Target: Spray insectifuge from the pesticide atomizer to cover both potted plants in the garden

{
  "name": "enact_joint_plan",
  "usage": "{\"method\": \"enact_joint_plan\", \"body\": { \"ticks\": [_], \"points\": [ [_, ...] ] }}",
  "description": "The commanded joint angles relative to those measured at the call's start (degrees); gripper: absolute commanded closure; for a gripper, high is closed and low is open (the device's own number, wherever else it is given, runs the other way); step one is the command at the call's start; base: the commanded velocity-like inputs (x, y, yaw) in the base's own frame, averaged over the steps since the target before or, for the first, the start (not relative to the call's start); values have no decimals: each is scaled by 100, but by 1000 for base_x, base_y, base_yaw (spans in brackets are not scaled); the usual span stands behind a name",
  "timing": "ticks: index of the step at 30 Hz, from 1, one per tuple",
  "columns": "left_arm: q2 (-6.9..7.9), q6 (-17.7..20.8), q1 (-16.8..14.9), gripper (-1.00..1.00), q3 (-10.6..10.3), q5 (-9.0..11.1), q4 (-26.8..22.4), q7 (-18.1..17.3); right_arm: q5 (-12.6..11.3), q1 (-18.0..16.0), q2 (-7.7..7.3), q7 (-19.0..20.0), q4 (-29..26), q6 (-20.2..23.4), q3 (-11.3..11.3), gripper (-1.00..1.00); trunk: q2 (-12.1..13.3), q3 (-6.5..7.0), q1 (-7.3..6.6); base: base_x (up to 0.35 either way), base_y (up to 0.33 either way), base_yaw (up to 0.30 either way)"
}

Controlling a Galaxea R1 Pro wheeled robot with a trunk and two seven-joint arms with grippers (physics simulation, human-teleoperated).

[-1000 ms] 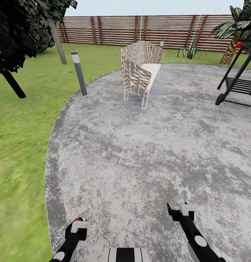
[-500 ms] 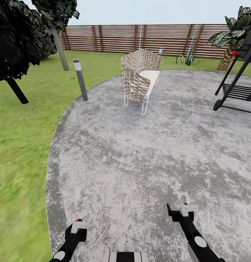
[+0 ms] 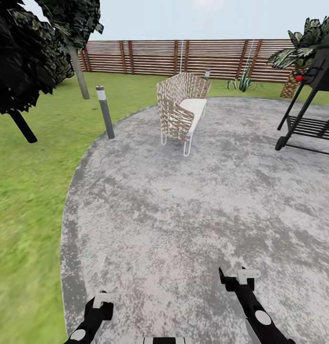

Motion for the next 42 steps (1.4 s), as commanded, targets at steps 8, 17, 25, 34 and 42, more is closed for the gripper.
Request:
{"method": "enact_joint_plan", "body": {
  "ticks": [8, 17, 25, 34, 42],
  "points": [
    [-22, -69, 15, 100, -26, -39, 3, -12, -3, -2, 1, -2, 5, -17, 1, -100, 0, 68, -1, 0, 0, -113],
    [-28, -59, 11, 100, -8, -37, -4, -7, -3, -2, 0, -2, 11, -17, 1, -100, 0, 147, -1, 0, 0, -116],
    [-16, -37, 10, 100, 11, -29, -5, 24, -3, -2, 0, 3, 13, -17, 1, -100, 0, 217, -1, 0, 0, -136],
    [-43, -34, 10, 100, -11, -31, -6, 0, -3, -2, 1, 7, 13, -17, 1, -100, 0, 283, -1, 0, 0, -209],
    [-36, -42, 10, 100, -14, -29, -6, -1, -3, -2, 3, 7, 13, -17, 1, -100, 0, 338, -1, 0, 0, -225]
  ]
}}
